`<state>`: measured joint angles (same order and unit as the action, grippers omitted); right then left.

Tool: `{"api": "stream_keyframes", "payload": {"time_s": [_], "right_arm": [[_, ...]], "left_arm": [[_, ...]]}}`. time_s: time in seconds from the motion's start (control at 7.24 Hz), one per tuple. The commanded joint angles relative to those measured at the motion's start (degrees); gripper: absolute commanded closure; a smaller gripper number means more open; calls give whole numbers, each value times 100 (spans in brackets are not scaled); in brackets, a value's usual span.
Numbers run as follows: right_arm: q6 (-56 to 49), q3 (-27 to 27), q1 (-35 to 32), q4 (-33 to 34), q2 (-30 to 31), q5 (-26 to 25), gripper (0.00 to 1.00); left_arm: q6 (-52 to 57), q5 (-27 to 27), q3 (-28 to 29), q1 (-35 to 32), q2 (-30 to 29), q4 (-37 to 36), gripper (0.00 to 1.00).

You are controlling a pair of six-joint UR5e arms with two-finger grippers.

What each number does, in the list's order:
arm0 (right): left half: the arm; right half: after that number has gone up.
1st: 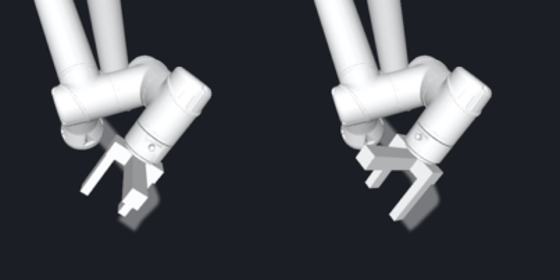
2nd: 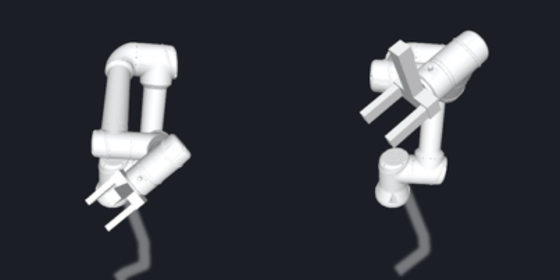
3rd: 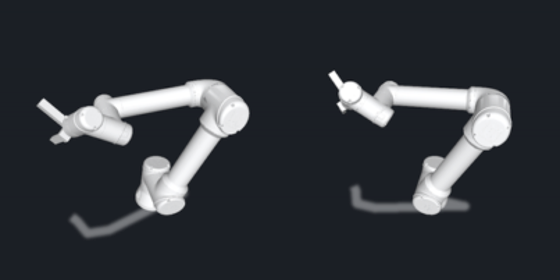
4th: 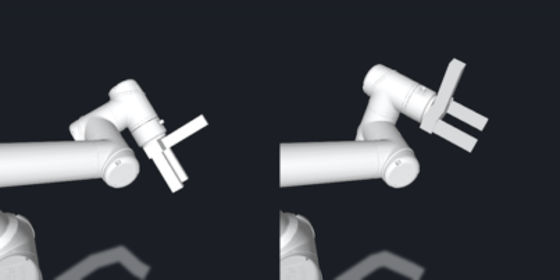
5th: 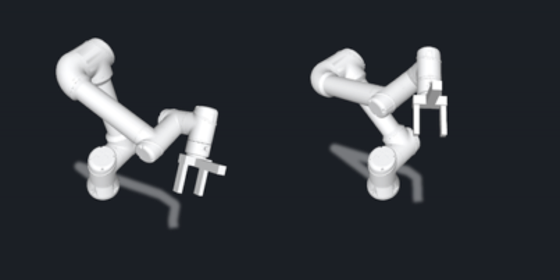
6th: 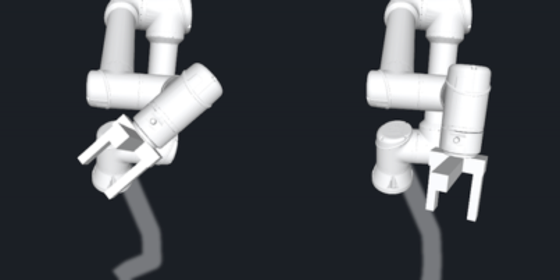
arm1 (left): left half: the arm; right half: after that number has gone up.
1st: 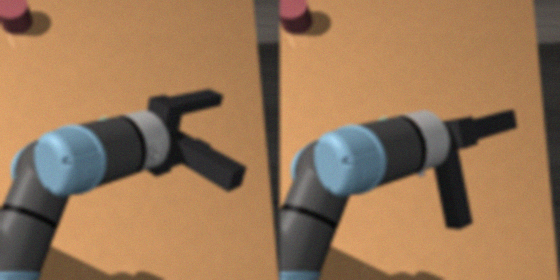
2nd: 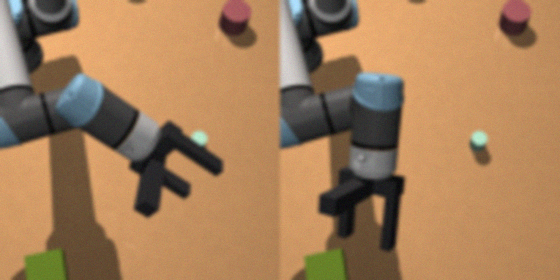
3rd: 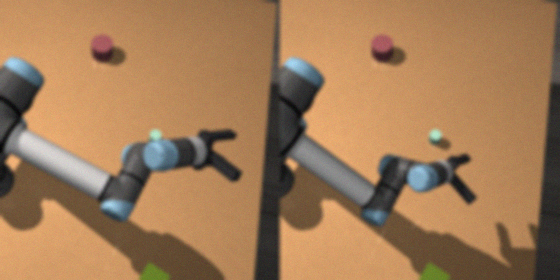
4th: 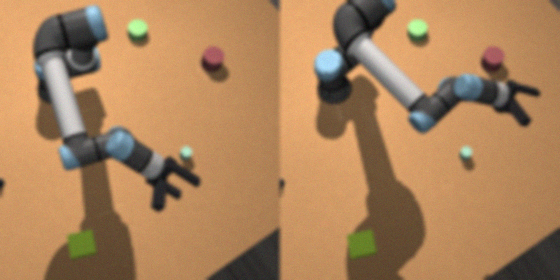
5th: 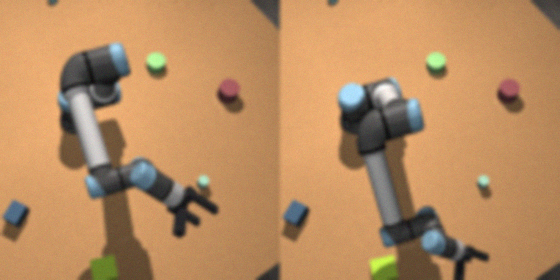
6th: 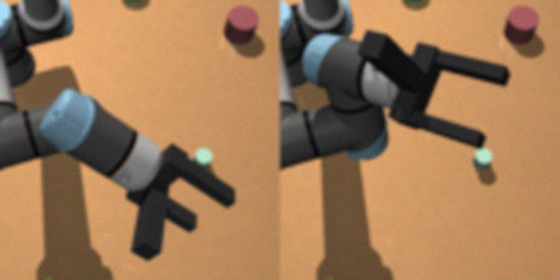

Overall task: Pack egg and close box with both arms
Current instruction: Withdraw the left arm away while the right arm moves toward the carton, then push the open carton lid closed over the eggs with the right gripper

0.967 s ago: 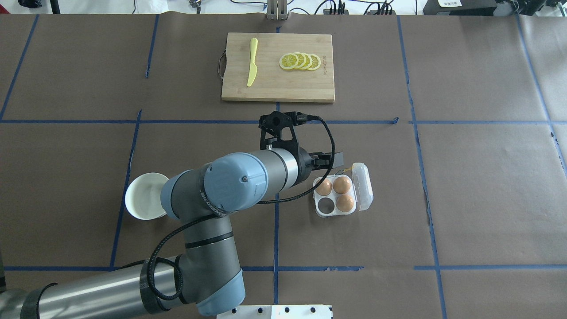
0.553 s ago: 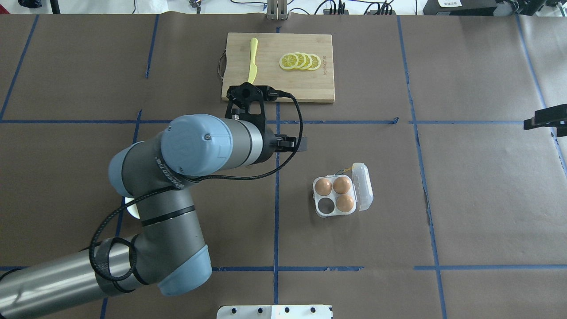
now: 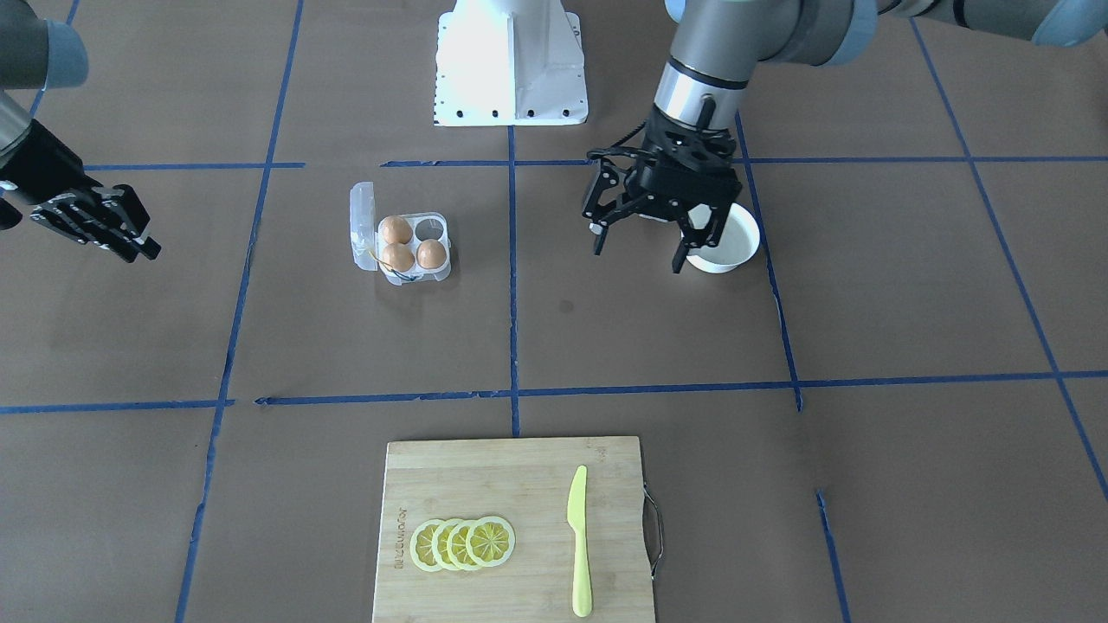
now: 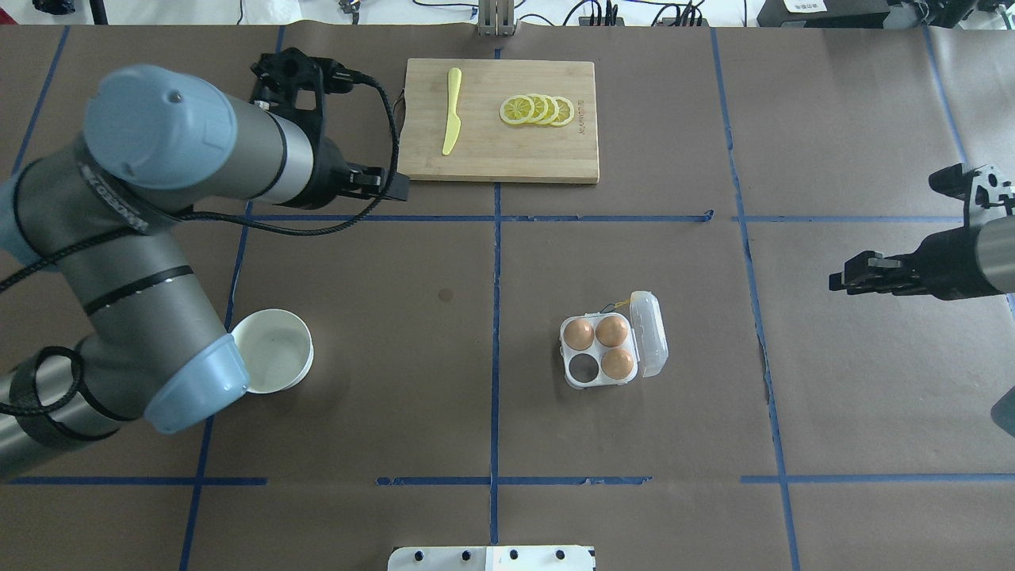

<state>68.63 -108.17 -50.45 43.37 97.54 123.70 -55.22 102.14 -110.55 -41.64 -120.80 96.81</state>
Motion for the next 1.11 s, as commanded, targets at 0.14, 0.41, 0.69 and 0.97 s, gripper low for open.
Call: {"api": "stream_keyframes", "payload": {"time_s": [0.14, 0.41, 0.69, 0.97], "right_arm": [[1079, -143, 1620, -21, -865, -931, 100], [1257, -4, 2082, 67, -1445, -1436, 100], [1293, 147, 2196, 75, -2008, -1445, 100], [1669, 244, 2311, 1054, -3060, -1454, 100]], "left_arm": [[721, 403, -360, -643, 547, -540, 0], [811, 429, -362, -793, 566, -540, 0], [811, 429, -336, -793, 584, -532, 0], [811, 438, -327, -793, 619, -532, 0]]}}
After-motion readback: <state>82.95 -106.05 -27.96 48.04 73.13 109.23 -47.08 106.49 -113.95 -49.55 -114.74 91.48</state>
